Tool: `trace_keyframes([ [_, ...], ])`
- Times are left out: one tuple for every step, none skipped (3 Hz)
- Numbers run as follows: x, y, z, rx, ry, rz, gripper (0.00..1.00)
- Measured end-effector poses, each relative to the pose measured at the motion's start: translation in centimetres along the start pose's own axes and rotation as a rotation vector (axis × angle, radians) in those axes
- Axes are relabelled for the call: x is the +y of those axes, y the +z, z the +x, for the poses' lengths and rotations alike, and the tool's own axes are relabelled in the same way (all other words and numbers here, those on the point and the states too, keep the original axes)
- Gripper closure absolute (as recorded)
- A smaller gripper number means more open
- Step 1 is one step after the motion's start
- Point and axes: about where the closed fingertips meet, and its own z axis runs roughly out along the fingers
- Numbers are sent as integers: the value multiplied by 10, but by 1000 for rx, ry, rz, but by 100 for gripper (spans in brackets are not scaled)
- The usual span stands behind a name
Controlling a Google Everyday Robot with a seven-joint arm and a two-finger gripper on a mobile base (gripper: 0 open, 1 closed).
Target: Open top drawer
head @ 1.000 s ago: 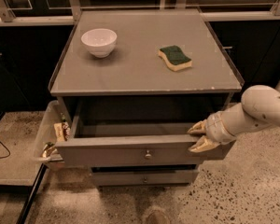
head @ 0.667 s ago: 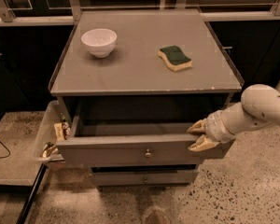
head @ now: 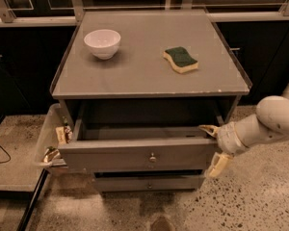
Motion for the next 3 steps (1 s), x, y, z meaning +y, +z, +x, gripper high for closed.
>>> trace_keyframes([
  [5,-5,1,4,1,4,34],
  [28,-27,-2,28,-11,23,57],
  [59,-49,-1,54,-15,39,81],
])
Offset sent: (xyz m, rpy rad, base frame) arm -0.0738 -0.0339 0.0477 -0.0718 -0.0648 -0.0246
